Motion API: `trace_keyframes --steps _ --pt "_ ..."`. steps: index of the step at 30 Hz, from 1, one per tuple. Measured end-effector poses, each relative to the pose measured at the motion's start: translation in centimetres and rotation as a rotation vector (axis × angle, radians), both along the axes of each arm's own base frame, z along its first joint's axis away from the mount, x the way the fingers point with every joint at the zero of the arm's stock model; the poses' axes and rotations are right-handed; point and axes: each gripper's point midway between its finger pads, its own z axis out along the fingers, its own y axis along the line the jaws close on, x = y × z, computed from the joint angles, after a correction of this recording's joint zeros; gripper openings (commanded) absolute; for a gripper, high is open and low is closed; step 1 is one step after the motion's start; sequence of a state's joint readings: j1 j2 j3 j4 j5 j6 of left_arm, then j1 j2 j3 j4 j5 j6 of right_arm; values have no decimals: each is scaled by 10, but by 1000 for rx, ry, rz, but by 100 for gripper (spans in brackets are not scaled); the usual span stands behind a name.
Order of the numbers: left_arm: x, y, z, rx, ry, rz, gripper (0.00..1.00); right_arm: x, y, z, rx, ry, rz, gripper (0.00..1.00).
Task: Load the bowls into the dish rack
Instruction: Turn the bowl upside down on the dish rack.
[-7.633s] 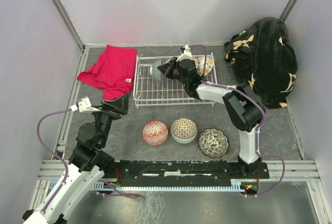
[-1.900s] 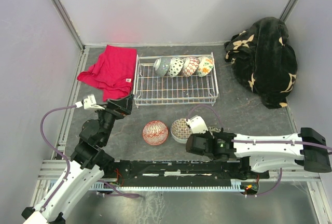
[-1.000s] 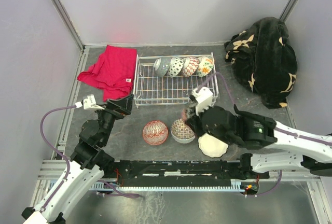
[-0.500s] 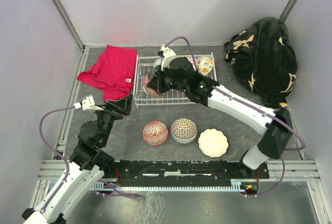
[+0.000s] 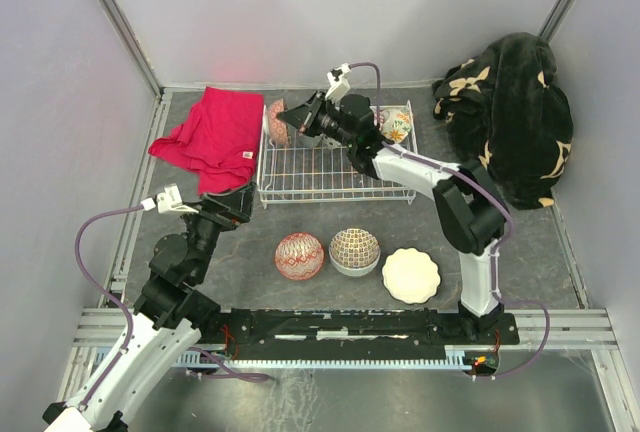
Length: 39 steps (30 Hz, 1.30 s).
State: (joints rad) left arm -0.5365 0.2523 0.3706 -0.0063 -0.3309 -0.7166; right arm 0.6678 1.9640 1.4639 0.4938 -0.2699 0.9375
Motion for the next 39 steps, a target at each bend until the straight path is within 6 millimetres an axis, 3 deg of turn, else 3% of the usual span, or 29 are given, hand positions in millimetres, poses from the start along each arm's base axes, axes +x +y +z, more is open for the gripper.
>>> trace_keyframes --steps 5,9,19,24,39 --pt "0 0 0 0 0 0 99 35 -1 -18 120 36 -48 2" --pt "0 0 0 0 0 0 99 45 2 -34 166 59 -80 2" --pt "0 0 0 0 0 0 99 47 8 -27 253 18 -131 2" --pt "0 0 0 0 0 0 99 48 7 -39 276 26 -158 2" --pt "0 0 0 0 0 0 99 43 1 -48 329 6 -170 2"
